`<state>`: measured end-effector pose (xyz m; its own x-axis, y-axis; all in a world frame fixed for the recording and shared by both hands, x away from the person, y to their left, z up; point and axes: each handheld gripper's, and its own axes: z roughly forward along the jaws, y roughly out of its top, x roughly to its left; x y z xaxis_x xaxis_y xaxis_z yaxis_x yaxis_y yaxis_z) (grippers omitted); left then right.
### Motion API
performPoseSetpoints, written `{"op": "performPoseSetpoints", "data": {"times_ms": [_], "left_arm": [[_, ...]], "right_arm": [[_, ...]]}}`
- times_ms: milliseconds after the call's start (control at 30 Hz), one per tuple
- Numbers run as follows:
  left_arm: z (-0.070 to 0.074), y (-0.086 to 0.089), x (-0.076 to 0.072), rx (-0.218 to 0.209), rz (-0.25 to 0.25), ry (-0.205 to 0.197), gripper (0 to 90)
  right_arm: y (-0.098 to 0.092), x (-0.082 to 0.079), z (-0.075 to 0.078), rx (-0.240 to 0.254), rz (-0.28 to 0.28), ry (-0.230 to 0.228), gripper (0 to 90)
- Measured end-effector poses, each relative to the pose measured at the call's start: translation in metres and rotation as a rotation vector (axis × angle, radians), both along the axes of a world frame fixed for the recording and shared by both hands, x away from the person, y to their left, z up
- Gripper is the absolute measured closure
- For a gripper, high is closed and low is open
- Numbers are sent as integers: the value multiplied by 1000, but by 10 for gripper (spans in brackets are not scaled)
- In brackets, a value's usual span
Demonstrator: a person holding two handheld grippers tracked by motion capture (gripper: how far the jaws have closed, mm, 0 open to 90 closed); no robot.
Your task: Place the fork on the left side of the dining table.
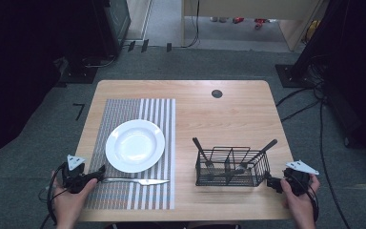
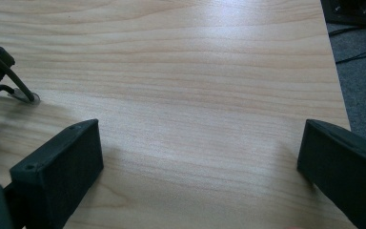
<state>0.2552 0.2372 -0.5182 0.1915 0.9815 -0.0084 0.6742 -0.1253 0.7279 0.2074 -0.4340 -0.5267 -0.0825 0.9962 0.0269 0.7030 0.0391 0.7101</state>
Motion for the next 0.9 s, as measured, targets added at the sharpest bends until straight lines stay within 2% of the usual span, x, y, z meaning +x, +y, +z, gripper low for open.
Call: {"op": "performPoseSetpoints", "data": {"times_ms": [167,233,367,400,433,500,533,633,733,767,800,867,900], "left_arm": [[0,0,0,0,1,0,100],[0,2,0,-3,20,-1,101],[8,6,-3,-15,77,24,146],[8,6,-3,-15,77,24,147],[17,6,-7,-28,78,-17,147],[22,6,-8,-34,80,-31,146],[30,4,-10,-53,75,-35,142],[36,1,-13,-76,70,-46,130],[45,-7,-16,-95,57,-60,108],[53,-13,-17,-106,45,-77,108],[53,-13,-17,-106,45,-77,108],[63,-24,-17,-116,23,-100,108],[63,-24,-17,-116,23,-100,108]], "right_arm": [[0,0,0,0,0,0,11],[0,0,0,0,0,0,11],[0,0,0,0,0,0,11],[0,0,0,0,0,0,11],[0,0,0,0,0,0,11],[0,0,0,0,0,0,11],[0,0,0,-1,1,-1,11],[0,0,0,0,0,0,11],[0,0,0,0,0,0,11],[0,0,0,-1,1,-1,10],[0,0,0,-1,1,-1,10],[0,1,0,-2,0,1,3],[0,1,0,-2,0,1,3]]}}
